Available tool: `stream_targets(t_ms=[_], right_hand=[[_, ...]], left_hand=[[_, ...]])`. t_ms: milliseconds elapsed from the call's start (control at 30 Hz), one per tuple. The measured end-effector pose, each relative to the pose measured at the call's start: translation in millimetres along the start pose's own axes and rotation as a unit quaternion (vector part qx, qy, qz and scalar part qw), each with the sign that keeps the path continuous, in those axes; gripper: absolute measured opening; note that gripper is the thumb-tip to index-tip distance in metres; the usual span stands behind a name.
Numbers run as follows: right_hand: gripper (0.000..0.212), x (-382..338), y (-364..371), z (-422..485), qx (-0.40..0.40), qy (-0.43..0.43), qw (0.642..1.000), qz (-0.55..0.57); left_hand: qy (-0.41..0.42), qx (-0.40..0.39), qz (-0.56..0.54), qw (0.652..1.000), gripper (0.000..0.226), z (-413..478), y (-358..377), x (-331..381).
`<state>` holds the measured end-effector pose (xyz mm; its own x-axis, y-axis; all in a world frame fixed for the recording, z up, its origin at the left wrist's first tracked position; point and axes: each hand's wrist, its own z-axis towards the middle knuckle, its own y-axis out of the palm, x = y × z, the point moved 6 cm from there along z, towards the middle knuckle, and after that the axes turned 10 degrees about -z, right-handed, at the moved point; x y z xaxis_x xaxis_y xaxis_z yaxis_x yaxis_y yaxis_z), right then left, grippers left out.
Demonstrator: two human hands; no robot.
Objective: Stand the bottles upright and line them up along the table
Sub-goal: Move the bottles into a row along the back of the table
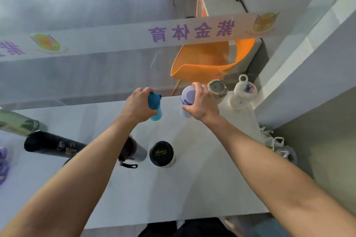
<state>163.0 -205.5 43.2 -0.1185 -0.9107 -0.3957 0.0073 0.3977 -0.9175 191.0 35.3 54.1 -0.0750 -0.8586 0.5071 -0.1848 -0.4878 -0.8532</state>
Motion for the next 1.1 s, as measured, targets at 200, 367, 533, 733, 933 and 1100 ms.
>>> stream_targets(t_ms=[200,367,533,733,933,1100], right_hand=[[0.086,-22,25,36,-0.035,0.04,0.999,0.0],[0.086,-35,37,44,-0.026,0.088,0.996,0.012],[0.089,-33,41,40,-0.026,0.111,0.993,0.004],[0.086,-31,41,43,-0.025,0.104,0.994,0.005],[0.085,-30,40,42,-0.019,0.097,0.995,0.004],[0.086,-29,41,42,-0.022,0.091,0.996,-0.001]], left_hand=[[0.006,-0.015,-0.009,1.0,0.075,37,1,-15],[0.017,-0.053,-0.023,0.998,0.076,56,9,-21],[0.03,-0.074,-0.021,0.997,0.074,63,8,-26],[0.028,-0.102,-0.016,0.994,0.073,65,5,-30],[0.01,-0.081,-0.007,0.997,0.072,67,9,-25],[0.017,-0.095,0.012,0.995,0.071,69,13,-26]])
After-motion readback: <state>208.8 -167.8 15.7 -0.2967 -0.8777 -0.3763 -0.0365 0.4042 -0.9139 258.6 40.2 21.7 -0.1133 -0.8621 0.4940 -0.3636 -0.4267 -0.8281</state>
